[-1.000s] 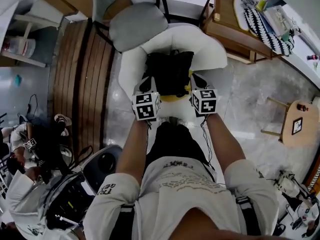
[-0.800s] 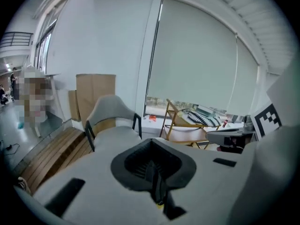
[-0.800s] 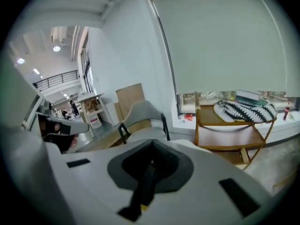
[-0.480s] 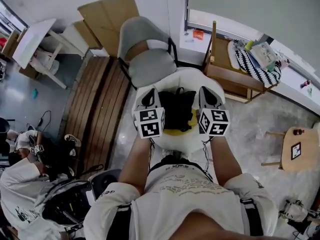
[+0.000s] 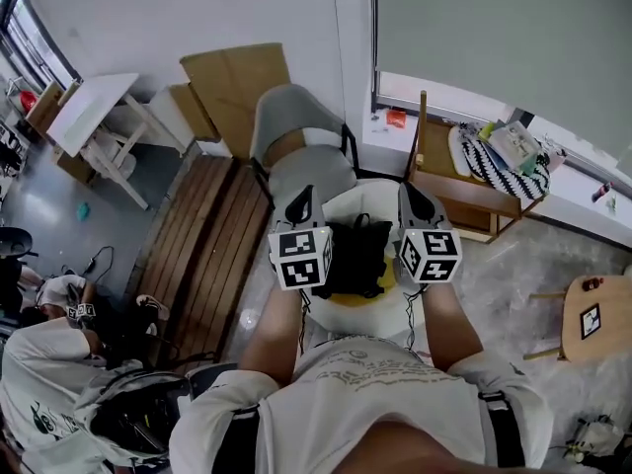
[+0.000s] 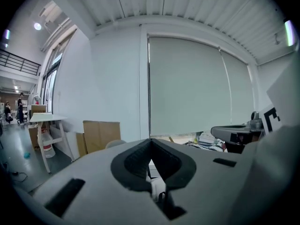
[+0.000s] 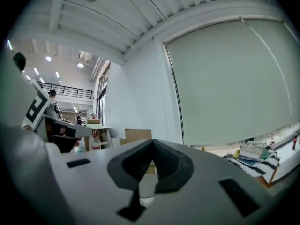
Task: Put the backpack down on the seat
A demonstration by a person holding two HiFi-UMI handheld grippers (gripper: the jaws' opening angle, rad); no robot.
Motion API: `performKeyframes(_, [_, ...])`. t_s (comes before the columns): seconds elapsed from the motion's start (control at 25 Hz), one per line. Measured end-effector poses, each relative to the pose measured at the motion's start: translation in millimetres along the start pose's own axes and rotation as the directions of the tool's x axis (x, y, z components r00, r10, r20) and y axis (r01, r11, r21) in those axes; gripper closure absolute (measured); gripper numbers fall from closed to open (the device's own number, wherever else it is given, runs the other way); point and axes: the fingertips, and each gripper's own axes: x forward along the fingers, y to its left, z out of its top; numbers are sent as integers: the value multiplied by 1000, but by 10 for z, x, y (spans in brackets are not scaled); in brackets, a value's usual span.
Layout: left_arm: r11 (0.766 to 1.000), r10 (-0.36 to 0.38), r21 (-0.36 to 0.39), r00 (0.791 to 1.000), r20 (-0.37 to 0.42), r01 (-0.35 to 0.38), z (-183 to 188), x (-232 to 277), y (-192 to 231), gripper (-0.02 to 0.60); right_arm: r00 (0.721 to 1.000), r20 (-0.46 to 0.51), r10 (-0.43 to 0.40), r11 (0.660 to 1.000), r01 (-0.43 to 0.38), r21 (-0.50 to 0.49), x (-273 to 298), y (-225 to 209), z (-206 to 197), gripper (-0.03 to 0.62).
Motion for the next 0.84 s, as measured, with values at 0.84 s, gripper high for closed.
performKeyframes(0.84, [998,-67,12,998,-22,67,-77,228,-122,561,1000,-8,18,999,-17,38,65,1,-65,568])
